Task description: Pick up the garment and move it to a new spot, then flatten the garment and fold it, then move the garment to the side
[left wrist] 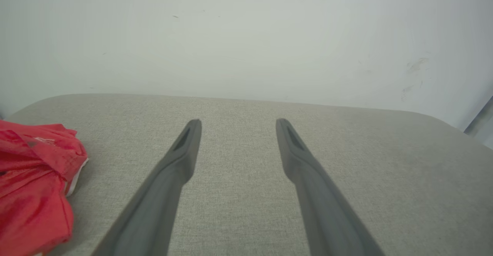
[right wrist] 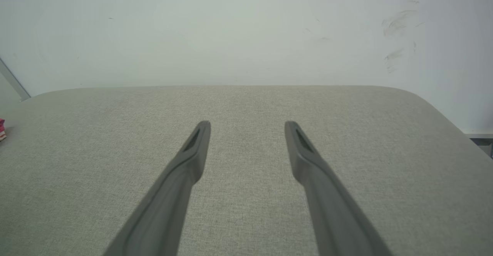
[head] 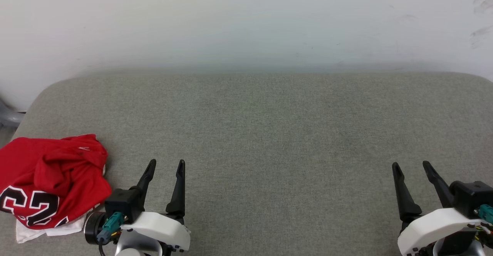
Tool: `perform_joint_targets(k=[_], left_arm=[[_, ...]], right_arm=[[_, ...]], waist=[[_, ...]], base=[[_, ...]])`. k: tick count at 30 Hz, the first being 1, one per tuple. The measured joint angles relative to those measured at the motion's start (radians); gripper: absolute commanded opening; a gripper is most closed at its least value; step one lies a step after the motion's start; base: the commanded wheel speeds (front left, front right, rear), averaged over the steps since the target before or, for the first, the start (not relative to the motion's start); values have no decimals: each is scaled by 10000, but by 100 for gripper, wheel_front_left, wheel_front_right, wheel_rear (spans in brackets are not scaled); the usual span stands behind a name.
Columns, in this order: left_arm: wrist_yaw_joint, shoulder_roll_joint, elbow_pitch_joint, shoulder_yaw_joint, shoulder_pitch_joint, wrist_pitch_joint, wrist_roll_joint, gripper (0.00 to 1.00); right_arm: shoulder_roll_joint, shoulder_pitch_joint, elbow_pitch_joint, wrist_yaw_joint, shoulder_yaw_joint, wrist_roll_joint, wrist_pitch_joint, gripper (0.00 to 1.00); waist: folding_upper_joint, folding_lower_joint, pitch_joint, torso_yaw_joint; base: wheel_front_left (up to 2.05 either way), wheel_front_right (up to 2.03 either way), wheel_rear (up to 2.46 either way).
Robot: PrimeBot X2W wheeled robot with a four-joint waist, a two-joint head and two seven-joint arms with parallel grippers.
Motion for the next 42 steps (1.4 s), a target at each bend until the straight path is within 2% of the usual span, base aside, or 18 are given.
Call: perform_joint_targets(k=[12, 19, 28, 42], left_arm=[[-25, 0, 217, -132, -116, -194, 303, 100], [-2, 0, 412, -44, -299, -221, 17, 100], [79, 6, 460, 161, -407, -221, 211, 100], [104, 88, 336, 589, -504, -221, 466, 100]], right_arm=[[0, 1, -58, 0, -79, -167, -322, 100], [4, -9, -165, 0, 341, -163, -322, 100], [4, -116, -326, 0, 823, -343, -320, 100], [8, -448, -320, 0, 1546, -385, -410, 100]], waist=[[0, 0, 28, 76], [0, 0, 91, 515], [0, 0, 155, 1394], [0, 0, 268, 3238]], base=[[0, 0, 0], [0, 0, 0], [0, 0, 0], [0, 0, 0]])
